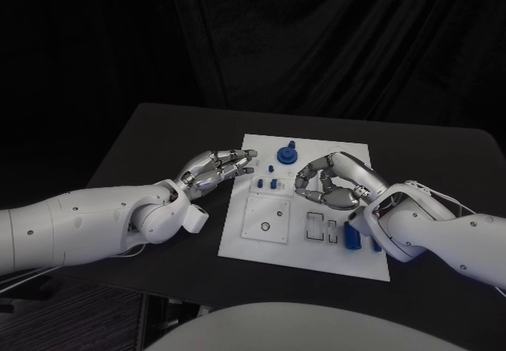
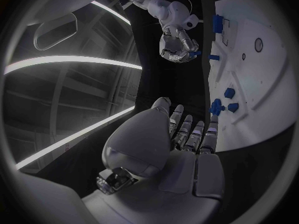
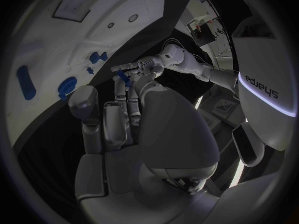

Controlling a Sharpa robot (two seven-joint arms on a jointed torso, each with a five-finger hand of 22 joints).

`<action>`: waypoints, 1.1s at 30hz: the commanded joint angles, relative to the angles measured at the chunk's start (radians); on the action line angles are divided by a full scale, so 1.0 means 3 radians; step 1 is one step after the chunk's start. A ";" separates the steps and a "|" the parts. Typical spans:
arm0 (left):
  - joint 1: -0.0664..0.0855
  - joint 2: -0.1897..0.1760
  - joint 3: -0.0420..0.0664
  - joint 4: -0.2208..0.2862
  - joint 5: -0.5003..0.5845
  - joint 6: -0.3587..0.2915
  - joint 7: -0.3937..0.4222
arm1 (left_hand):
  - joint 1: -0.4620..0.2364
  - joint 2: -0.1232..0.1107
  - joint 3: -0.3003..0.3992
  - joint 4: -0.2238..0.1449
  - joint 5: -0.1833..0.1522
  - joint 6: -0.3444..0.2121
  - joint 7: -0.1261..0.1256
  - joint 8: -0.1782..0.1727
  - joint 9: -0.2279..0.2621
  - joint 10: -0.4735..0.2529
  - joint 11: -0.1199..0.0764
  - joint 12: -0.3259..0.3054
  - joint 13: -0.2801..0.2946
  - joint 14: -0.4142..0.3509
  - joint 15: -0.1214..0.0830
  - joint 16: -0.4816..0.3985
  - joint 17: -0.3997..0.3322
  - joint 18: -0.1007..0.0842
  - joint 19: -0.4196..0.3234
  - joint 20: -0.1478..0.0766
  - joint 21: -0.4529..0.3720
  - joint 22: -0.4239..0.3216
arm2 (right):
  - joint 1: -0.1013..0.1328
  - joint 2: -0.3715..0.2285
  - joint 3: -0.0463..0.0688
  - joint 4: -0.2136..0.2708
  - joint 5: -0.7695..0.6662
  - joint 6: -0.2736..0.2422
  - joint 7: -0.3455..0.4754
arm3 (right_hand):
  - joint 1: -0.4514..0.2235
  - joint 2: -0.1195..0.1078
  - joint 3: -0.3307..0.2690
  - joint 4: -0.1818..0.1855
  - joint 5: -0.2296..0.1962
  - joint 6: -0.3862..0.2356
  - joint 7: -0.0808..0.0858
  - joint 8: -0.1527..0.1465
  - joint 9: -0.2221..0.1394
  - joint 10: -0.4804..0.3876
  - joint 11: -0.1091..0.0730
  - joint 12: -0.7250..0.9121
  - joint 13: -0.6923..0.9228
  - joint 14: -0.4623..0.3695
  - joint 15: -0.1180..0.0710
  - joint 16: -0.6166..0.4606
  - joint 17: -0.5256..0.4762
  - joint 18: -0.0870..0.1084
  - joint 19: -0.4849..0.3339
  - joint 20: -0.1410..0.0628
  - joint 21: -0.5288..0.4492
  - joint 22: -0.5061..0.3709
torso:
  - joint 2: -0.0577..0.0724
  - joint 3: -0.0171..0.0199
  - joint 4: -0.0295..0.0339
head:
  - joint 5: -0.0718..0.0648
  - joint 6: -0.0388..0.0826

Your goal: Assemble the parts on the task board

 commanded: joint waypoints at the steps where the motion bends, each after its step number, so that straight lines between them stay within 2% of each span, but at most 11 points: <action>1: -0.0005 0.0004 0.0003 0.0005 0.0016 0.0043 0.0013 | 0.0035 -0.0006 0.0020 0.0002 0.0002 0.0020 0.0011 0.0022 0.0004 0.0020 0.0012 0.0020 0.0004 0.0018 -0.0002 0.0014 0.0004 -0.0040 0.0024 -0.0009 0.0021 0.0002 | 0.0001 0.0015 -0.0001 -0.0026 -0.0076 0.0151 -0.0046 | 0.0049 -0.0002 0.0003 0.0019 -0.0032 -0.0044 0.0012 0.0026 0.0025 -0.0037 0.0006 0.0021 0.0007 -0.0033 0.0017 -0.0005 0.0003 -0.0033 -0.0038 0.0001 -0.0029 0.0400 | -0.0002 0.0000 0.0002 | 0.0007 0.0000; 6: -0.0006 0.0003 0.0003 0.0002 0.0016 0.0043 0.0008 | 0.0035 -0.0007 0.0020 0.0001 0.0002 0.0021 0.0011 0.0022 0.0004 0.0019 0.0011 0.0019 0.0004 0.0018 -0.0002 0.0014 0.0004 -0.0040 0.0025 -0.0009 0.0022 0.0003 | -0.0017 0.0053 -0.0006 -0.0078 -0.0172 0.0208 -0.0058 | 0.0086 0.0002 0.0000 0.0021 -0.0111 -0.0074 0.0014 0.0070 0.0075 -0.0050 0.0008 0.0051 0.0032 -0.0035 0.0019 0.0006 0.0018 -0.0031 -0.0045 0.0008 -0.0039 0.0400 | -0.0001 0.0000 0.0000 | 0.0023 0.0000; 14: -0.0006 0.0011 0.0003 -0.0008 0.0016 0.0053 -0.0002 | 0.0035 -0.0011 0.0021 0.0001 0.0001 0.0016 0.0012 0.0022 0.0003 0.0017 0.0009 0.0014 0.0003 0.0015 -0.0003 0.0012 0.0003 -0.0039 0.0024 -0.0009 0.0021 0.0000 | -0.0074 0.0129 -0.0008 -0.0152 -0.0204 0.0113 -0.0038 | 0.0118 -0.0001 0.0002 0.0016 -0.0136 -0.0095 0.0015 0.0099 0.0108 -0.0059 0.0007 0.0062 0.0041 -0.0010 0.0018 0.0062 0.0079 -0.0015 -0.0073 0.0008 -0.0119 0.0383 | 0.0000 -0.0002 0.0002 | 0.0037 0.0000; 19: -0.0007 0.0009 0.0003 0.0000 0.0016 0.0056 -0.0001 | 0.0036 -0.0013 0.0022 0.0000 0.0000 0.0015 0.0013 0.0022 0.0003 0.0017 0.0008 0.0016 0.0003 0.0017 -0.0002 0.0014 0.0004 -0.0038 0.0027 -0.0009 0.0022 0.0002 | -0.0093 0.0120 -0.0008 -0.0135 0.0036 0.0028 0.0062 | 0.0139 0.0011 0.0007 0.0027 -0.0092 -0.0138 0.0021 0.0135 0.0151 -0.0082 0.0009 0.0065 0.0045 -0.0007 0.0018 0.0074 0.0088 -0.0014 -0.0068 0.0008 -0.0114 0.0384 | 0.0002 0.0001 0.0005 | 0.0089 0.0000; 26: -0.0007 -0.0003 0.0003 0.0013 0.0016 0.0061 0.0033 | 0.0043 -0.0011 0.0039 -0.0002 0.0008 0.0035 0.0010 0.0029 0.0006 0.0029 0.0012 0.0042 0.0006 0.0030 0.0000 0.0026 0.0007 -0.0035 0.0039 -0.0009 0.0027 0.0007 | -0.0100 0.0018 -0.0008 0.0004 0.0637 -0.0020 0.0292 | 0.0146 0.0019 0.0011 0.0048 -0.0011 -0.0178 0.0031 0.0165 0.0186 -0.0111 0.0016 0.0066 0.0048 -0.0004 0.0024 0.0089 0.0103 -0.0018 -0.0067 0.0011 -0.0090 0.0389 | -0.0001 -0.0001 0.0000 | 0.0179 0.0000; 28: -0.0007 -0.0005 0.0003 0.0023 0.0016 0.0059 0.0071 | 0.0057 -0.0014 0.0079 -0.0001 0.0022 0.0090 0.0004 0.0049 0.0013 0.0060 0.0019 0.0089 0.0009 0.0090 0.0007 0.0076 0.0017 -0.0026 0.0088 -0.0008 0.0046 0.0032 | -0.0099 -0.0028 -0.0007 0.0061 0.0790 -0.0015 0.0353 | 0.0150 0.0021 0.0014 0.0053 0.0013 -0.0187 0.0034 0.0170 0.0192 -0.0119 0.0017 0.0065 0.0047 -0.0007 0.0025 0.0087 0.0101 -0.0018 -0.0071 0.0012 -0.0091 0.0389 | -0.0002 -0.0002 0.0003 | 0.0193 0.0000; 33: -0.0007 -0.0007 0.0003 0.0056 0.0016 0.0049 0.0156 | 0.0093 -0.0056 0.0216 0.0030 0.0096 0.0299 -0.0023 0.0117 0.0035 0.0342 0.0064 0.0444 0.0055 0.0446 -0.0004 0.0367 0.0070 0.0031 0.0300 -0.0011 0.0137 0.0128 | -0.0057 -0.0135 -0.0003 0.0193 0.1153 0.0020 0.0448 | 0.0160 0.0026 0.0021 0.0071 0.0093 -0.0218 0.0050 0.0173 0.0197 -0.0155 0.0029 0.0052 0.0038 -0.0001 0.0032 0.0108 0.0123 -0.0020 -0.0073 0.0015 -0.0070 0.0392 | 0.0000 -0.0003 0.0005 | 0.0208 0.0000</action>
